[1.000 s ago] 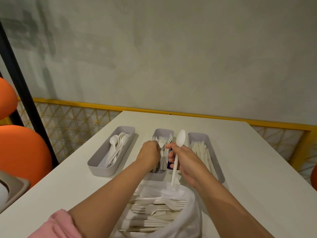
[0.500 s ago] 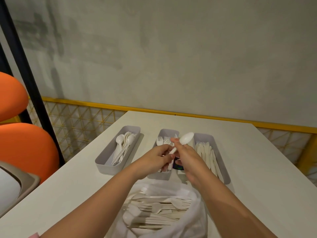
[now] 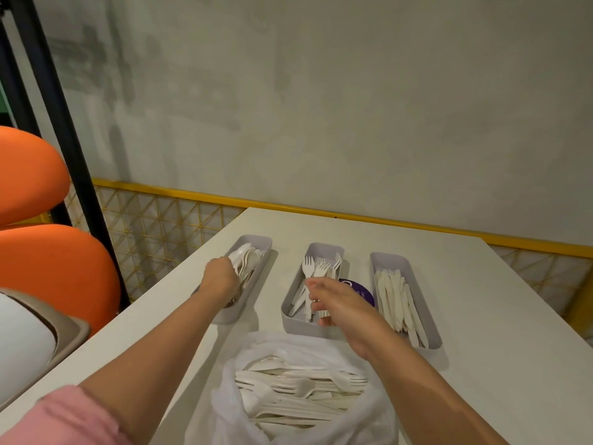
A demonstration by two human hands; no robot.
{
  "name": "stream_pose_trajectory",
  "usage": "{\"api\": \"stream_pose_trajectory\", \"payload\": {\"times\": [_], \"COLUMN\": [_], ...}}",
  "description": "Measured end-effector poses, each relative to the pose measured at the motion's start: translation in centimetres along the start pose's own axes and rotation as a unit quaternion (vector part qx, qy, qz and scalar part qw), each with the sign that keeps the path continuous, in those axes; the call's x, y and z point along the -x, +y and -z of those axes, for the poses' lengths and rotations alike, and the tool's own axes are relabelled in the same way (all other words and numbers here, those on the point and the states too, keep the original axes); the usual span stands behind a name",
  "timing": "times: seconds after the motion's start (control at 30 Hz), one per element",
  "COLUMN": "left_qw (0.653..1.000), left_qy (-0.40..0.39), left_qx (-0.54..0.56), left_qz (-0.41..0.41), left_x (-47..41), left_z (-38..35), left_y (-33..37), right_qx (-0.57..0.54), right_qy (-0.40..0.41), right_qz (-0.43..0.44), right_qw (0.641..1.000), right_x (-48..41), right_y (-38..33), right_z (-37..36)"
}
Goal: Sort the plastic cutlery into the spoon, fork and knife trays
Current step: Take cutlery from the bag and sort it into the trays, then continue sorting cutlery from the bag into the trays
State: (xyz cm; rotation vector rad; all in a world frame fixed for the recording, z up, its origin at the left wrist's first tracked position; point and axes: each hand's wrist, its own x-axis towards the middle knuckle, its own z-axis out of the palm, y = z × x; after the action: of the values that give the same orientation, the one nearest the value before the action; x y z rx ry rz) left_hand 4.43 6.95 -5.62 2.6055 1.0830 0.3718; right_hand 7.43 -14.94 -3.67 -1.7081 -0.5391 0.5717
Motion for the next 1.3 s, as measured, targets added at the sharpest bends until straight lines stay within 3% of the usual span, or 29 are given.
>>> {"api": "stream_pose_trajectory", "payload": {"times": [0.43, 0.57, 0.63, 0.7, 0.87, 1.07, 1.3], "left_qw": [1.000, 0.987, 0.973, 0.947, 0.894, 0.890, 0.877], "left_qy": [0.009, 0.059, 0.008, -0.104, -0.284, -0.291, -0.276], "left_qx": [0.009, 0.091, 0.157, 0.200, 0.128, 0.029, 0.010], "left_qz": [-0.025, -0.119, -0.171, -0.229, -0.323, -0.351, -0.393], "left_x": [-0.1, 2.2, 4.0, 6.2, 10.3, 12.0, 13.4], "left_z": [-2.1, -0.7, 0.2, 1.2, 1.3, -1.0, -2.2], "left_y": [-0.4, 0.9, 1.5, 1.9, 1.9, 2.3, 3.9], "right_qx": [0.166, 0.219, 0.263, 0.318, 0.431, 0.495, 0.498], "right_qy": [-0.137, -0.165, -0.176, -0.176, -0.166, -0.224, -0.209], "right_qz": [0.032, 0.041, 0.051, 0.076, 0.088, 0.009, -0.023], "right_qw": [0.976, 0.961, 0.947, 0.928, 0.883, 0.840, 0.841], "right_x": [1.5, 1.9, 2.1, 2.4, 3.0, 4.0, 4.6], "right_y": [-0.5, -0.4, -0.1, 0.1, 0.6, 1.0, 2.0], "right_z": [-0.4, -0.5, -0.5, -0.5, 0.8, 2.0, 3.4]}}
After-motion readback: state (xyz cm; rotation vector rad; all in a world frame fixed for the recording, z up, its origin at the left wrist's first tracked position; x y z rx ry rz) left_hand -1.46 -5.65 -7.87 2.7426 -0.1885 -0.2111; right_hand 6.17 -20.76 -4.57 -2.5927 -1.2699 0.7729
